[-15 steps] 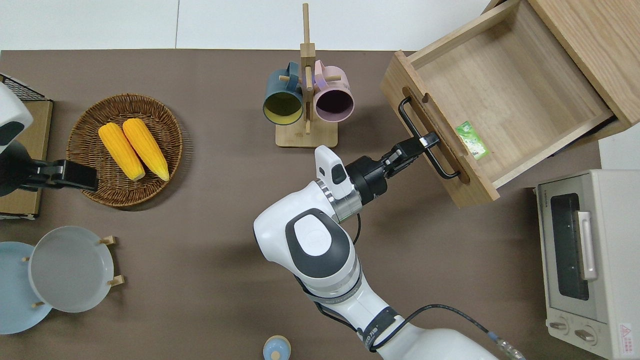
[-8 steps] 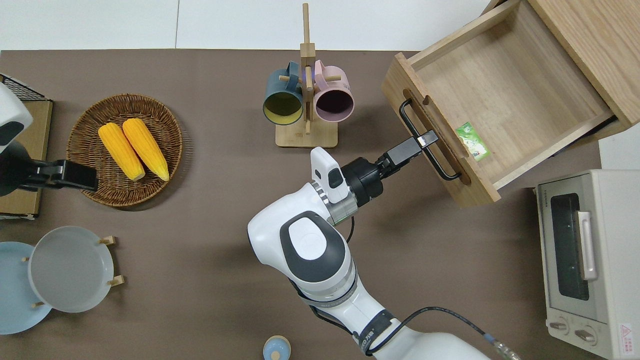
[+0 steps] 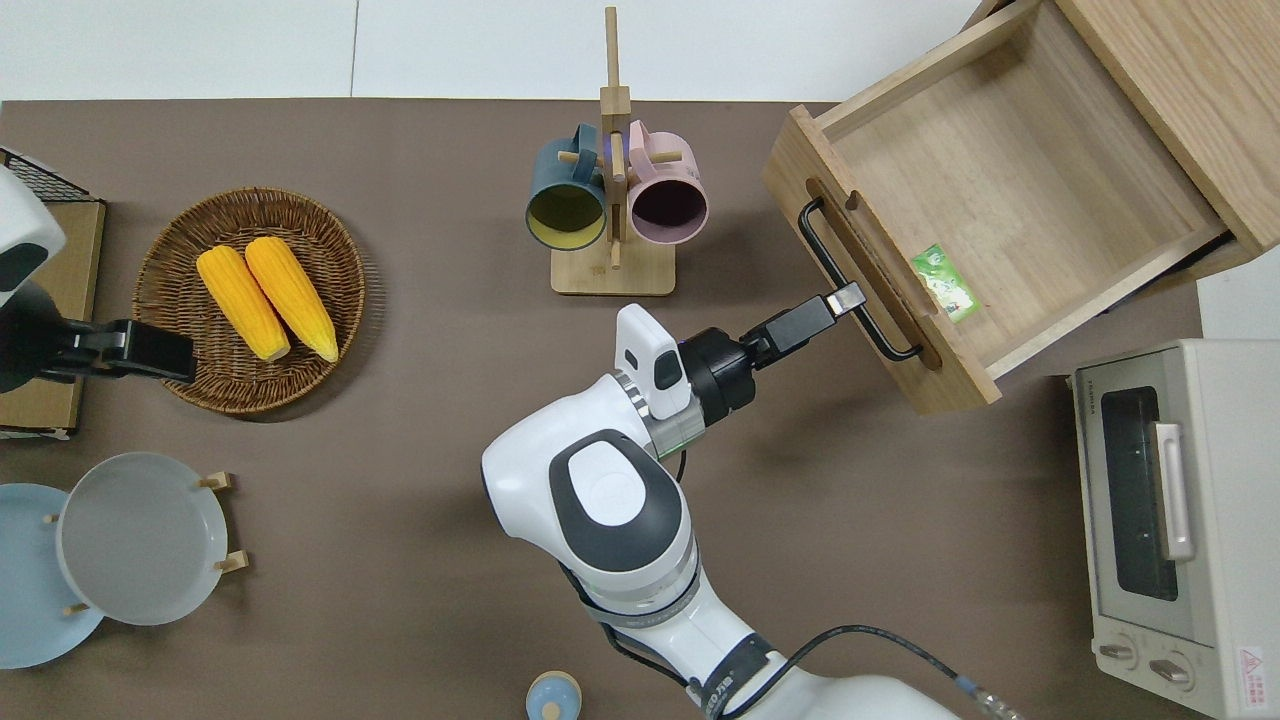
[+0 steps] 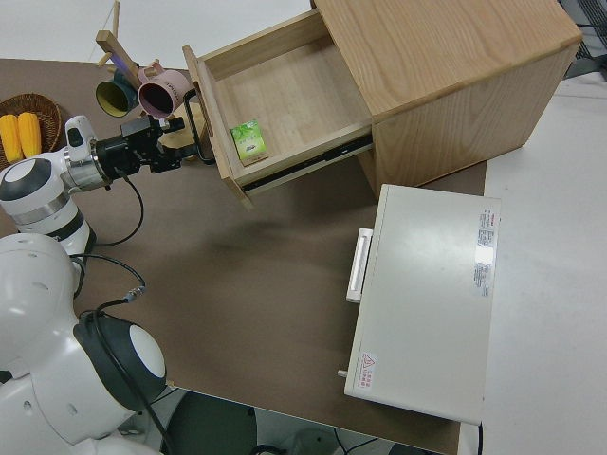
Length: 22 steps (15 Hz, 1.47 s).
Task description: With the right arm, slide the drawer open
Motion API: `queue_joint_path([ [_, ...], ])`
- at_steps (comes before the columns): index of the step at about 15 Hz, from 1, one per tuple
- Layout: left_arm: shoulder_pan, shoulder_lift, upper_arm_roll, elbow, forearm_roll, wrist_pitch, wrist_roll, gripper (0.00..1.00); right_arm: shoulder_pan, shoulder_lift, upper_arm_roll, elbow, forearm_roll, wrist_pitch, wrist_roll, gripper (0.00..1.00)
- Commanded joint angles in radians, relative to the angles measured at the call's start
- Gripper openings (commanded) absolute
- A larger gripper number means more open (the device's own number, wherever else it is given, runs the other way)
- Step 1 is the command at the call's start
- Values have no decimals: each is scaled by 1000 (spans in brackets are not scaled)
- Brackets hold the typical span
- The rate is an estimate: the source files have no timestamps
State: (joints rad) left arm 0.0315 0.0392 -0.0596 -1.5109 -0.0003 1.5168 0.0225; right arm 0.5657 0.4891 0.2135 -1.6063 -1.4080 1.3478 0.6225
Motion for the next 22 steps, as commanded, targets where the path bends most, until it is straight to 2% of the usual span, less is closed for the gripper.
queue_joint_path([
  [1,4,11,-6,26,17,-20,10,993,54,-6,-2,87,125,-7,10,987],
  [5,4,11,-6,24,17,-20,10,993,80,-38,0,184,302,-6,6,987],
  [7,4,11,-6,26,17,-20,10,993,74,-85,0,207,392,-3,3,987],
  [9,4,11,-6,26,17,-20,10,993,48,-150,-2,209,484,11,-4,985],
  [11,4,13,-6,24,17,-20,10,993,-44,-231,9,209,611,45,-7,987],
  [13,4,11,-6,26,17,-20,10,993,-110,-283,9,209,714,68,-30,985],
  [15,4,11,-6,24,17,-20,10,993,-202,-340,9,209,831,96,-76,987],
  [18,4,11,-6,26,17,-20,10,993,-312,-386,9,207,947,129,-116,987],
  [19,4,11,-6,26,17,-20,10,993,-369,-398,9,207,1001,137,-168,987],
  [22,4,11,-6,26,17,-20,10,993,-478,-403,9,209,1112,180,-271,987],
])
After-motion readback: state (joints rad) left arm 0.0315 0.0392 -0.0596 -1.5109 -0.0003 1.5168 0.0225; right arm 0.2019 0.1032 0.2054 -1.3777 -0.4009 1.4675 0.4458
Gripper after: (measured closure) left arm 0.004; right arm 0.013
